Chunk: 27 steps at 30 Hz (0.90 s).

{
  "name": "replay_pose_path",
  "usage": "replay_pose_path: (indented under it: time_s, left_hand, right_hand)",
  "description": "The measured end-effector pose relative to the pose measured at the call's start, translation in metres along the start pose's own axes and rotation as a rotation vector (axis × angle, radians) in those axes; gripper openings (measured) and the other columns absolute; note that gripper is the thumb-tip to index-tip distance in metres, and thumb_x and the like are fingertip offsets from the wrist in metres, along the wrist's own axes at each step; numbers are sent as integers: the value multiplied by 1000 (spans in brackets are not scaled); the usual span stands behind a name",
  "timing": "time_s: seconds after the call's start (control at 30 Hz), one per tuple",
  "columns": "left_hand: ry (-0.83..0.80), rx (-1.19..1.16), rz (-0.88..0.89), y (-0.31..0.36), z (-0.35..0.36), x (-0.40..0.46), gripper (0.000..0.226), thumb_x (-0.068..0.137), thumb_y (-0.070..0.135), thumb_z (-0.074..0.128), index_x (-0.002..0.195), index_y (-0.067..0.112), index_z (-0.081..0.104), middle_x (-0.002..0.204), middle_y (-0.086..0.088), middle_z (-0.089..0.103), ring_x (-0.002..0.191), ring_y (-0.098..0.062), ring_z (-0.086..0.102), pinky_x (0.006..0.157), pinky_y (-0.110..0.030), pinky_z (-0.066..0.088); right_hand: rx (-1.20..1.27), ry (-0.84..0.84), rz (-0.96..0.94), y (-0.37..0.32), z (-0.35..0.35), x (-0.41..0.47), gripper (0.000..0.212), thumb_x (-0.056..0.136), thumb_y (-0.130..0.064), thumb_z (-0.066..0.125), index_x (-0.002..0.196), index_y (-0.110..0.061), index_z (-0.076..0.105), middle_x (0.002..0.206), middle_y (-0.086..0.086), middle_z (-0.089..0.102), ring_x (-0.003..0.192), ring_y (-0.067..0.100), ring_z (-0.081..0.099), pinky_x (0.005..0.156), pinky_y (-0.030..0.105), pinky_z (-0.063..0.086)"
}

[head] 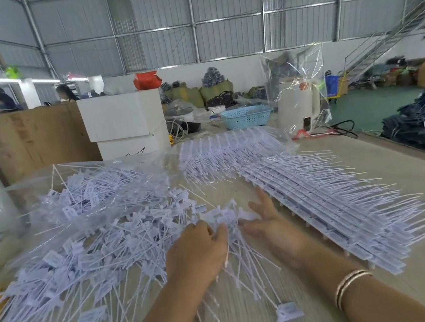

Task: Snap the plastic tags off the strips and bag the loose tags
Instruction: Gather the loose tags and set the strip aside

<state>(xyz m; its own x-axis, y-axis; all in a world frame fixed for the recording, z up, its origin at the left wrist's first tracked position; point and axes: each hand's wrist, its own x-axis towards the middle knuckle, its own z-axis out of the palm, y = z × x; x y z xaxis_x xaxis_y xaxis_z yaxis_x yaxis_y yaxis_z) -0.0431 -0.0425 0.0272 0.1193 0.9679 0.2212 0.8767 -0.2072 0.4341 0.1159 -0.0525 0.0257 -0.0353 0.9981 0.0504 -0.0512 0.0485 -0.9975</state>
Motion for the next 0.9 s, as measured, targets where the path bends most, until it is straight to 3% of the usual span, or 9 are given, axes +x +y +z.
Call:
replay_pose_path:
  time_s: [0.1,0.2,0.33,0.4,0.5,0.6,0.67,0.8,0.9]
  left_hand:
    - [12,143,-8,2,1,-2,89,69,85,6,107,23,57,109,4,57,104,-19,54,93,-42,41]
    - [-6,228,-31,5,10,1,88,69,86,18,117,21,54,119,2,55,114,-21,47,96,-41,35]
    - [61,182,-38,3,19,1,71,71,74,43,117,20,41,117,3,44,111,-19,39,89,-35,29]
    - [104,162,-31,0,22,2,63,75,66,49,118,22,34,116,4,39,109,-18,35,90,-34,29]
    - [170,230,-5,-3,24,5,50,85,54,50,119,22,32,118,2,38,109,-19,34,92,-35,28]
    - [216,279,15,-4,21,9,41,92,47,43,123,22,35,123,0,40,113,-21,36,93,-35,28]
    - [234,243,37,-5,19,11,39,94,46,36,125,23,39,125,1,43,116,-20,37,96,-35,28]
    - [256,132,119,-10,6,13,32,96,36,35,125,31,45,129,9,43,122,-14,34,100,-33,24]
    - [79,73,314,-11,2,13,31,98,29,35,121,29,56,129,13,48,122,-9,39,102,-29,25]
  right_hand:
    - [393,-33,-28,1,-1,4,92,89,15,46,149,-41,4,159,0,11,131,24,42,85,27,52]
    - [459,-157,-13,7,3,8,90,89,2,50,148,-41,-1,147,2,40,120,19,54,96,32,48]
    - [-92,-153,-93,13,16,10,62,100,-10,40,148,-38,13,138,-11,47,120,6,50,101,18,34]
    - [-415,74,-280,11,12,12,42,99,-12,43,134,-36,44,110,-17,61,94,7,61,80,7,40]
    - [-804,350,-296,8,-6,16,20,98,-18,42,94,-22,62,74,-10,54,67,16,55,59,21,40]
    - [-1364,112,-140,14,-4,15,32,99,-28,31,97,-15,60,95,6,59,95,25,55,82,33,43]
    - [-1338,12,-126,17,12,11,36,98,-32,31,107,-17,62,111,7,56,109,26,47,95,37,37]
    - [-1333,-157,-239,23,45,4,40,97,-34,36,132,-19,49,128,5,41,118,27,34,97,39,25]
    - [-1330,-323,-351,27,54,-2,52,97,-34,39,146,-20,32,148,5,32,131,25,28,107,39,21]
